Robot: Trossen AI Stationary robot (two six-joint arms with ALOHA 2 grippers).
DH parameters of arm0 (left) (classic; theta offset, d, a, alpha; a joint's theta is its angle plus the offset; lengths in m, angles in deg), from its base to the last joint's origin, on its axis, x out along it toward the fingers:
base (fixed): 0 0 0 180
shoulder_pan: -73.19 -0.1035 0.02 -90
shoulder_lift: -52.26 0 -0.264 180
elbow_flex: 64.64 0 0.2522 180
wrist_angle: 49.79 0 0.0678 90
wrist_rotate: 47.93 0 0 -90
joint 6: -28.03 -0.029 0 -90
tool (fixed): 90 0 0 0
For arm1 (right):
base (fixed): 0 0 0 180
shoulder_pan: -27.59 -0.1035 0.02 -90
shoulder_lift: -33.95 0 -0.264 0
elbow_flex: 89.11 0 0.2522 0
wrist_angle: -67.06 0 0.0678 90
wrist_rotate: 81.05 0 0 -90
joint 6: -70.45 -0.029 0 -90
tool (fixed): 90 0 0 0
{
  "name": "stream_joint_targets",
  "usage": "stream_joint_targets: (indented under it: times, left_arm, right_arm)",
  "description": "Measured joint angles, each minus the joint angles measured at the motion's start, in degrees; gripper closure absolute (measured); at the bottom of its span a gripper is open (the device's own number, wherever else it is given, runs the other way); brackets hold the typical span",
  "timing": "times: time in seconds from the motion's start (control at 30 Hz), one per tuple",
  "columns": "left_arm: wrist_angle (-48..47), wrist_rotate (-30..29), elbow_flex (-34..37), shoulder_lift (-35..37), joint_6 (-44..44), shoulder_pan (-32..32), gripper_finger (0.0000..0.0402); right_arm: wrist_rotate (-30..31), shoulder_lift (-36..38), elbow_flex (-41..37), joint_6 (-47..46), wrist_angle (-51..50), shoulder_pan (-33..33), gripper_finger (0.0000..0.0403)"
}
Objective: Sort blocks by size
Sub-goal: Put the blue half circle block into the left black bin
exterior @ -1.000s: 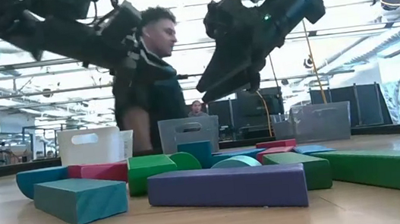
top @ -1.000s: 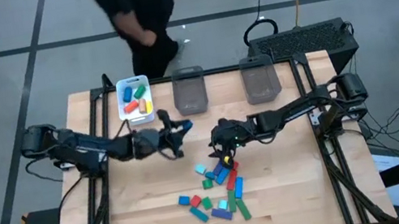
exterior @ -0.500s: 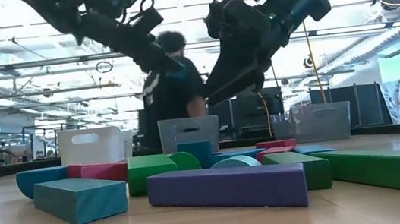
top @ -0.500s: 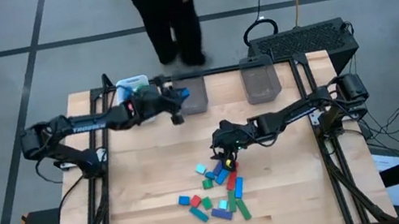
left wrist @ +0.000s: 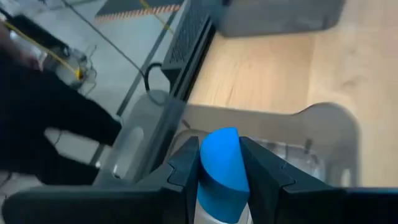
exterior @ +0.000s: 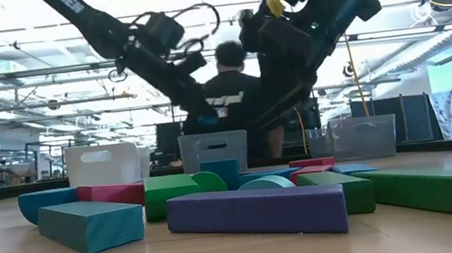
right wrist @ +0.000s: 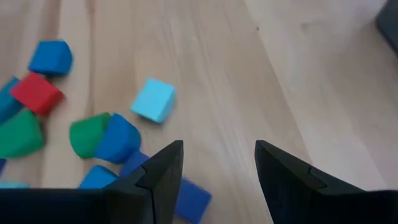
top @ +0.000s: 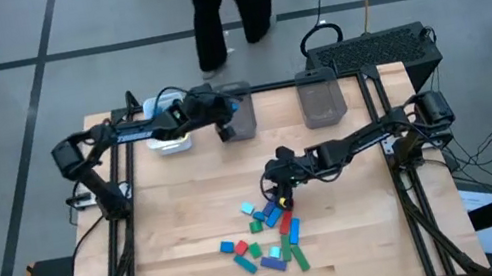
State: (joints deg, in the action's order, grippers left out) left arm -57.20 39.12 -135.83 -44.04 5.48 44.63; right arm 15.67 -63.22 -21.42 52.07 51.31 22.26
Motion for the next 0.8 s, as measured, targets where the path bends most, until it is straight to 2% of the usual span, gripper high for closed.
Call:
stream_joint_targets:
  times: [0.1, 0.23, 0.4, 0.8]
  left_arm:
    - [0.0, 0.6, -0.7, -2.1, 1.6, -1.1, 0.0304]
    - [-1.3, 4.3, -2.0, -4.2, 4.3, -2.7, 0.0304]
    - [-2.6, 4.3, -2.8, -5.4, 6.8, -3.5, 0.0299]
    - [-2.6, 3.3, -2.8, -5.4, 8.8, -3.7, 0.0180]
  right_arm:
    - [1.2, 0.0, -0.3, 0.0, -1.0, -0.4, 0.0215]
    - [1.1, 0.0, -2.6, 0.0, 0.9, -0.4, 0.0215]
    - [1.0, 0.0, -6.0, -1.6, 3.7, -0.4, 0.0215]
    - [0.7, 0.0, -8.5, -2.0, 7.6, -0.4, 0.0215]
